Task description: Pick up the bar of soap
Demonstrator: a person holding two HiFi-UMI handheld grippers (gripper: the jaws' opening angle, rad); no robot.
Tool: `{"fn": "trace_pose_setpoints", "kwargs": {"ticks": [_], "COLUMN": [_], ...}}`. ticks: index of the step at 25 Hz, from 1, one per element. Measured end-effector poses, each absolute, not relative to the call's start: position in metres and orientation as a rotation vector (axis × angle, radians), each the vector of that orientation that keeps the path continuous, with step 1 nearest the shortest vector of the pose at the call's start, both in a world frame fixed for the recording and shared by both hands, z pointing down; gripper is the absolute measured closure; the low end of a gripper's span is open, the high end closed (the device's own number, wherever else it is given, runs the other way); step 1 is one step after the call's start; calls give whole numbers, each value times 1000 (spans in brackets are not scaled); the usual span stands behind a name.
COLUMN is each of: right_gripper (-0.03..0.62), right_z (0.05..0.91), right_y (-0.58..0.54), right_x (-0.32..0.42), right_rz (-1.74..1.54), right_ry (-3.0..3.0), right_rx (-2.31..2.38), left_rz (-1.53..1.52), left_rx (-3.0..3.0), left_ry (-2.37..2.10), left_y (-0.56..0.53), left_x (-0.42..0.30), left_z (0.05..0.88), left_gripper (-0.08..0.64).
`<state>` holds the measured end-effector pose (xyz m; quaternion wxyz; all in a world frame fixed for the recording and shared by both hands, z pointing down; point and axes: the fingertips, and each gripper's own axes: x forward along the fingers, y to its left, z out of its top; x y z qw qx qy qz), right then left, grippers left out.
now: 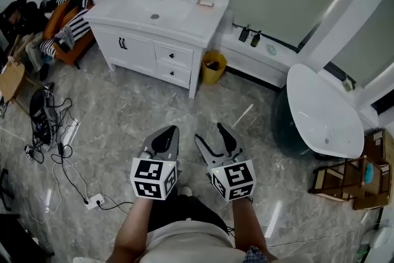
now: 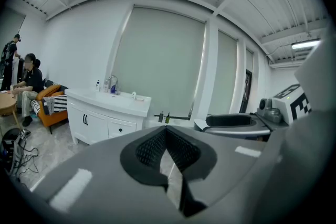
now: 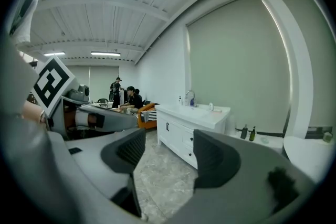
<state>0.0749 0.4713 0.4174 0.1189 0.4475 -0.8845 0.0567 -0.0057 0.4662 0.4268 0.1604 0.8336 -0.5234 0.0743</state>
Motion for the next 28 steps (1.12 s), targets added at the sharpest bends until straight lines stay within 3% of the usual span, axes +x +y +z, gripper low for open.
{"fn": "trace_pose_setpoints", "kwargs": {"ticks": [28], "right_gripper": [322], "right_z": [419], "right_y": [262], "right_x": [44], "right_rz": [186], "right_ry": [-2519], "right_rx": [1335], "left_rz": [181], "left_rx": [2423], "left_ry": [-1452], "left_y": [252], "left_x": [-43], "left_z": [416], "left_gripper": [552]}}
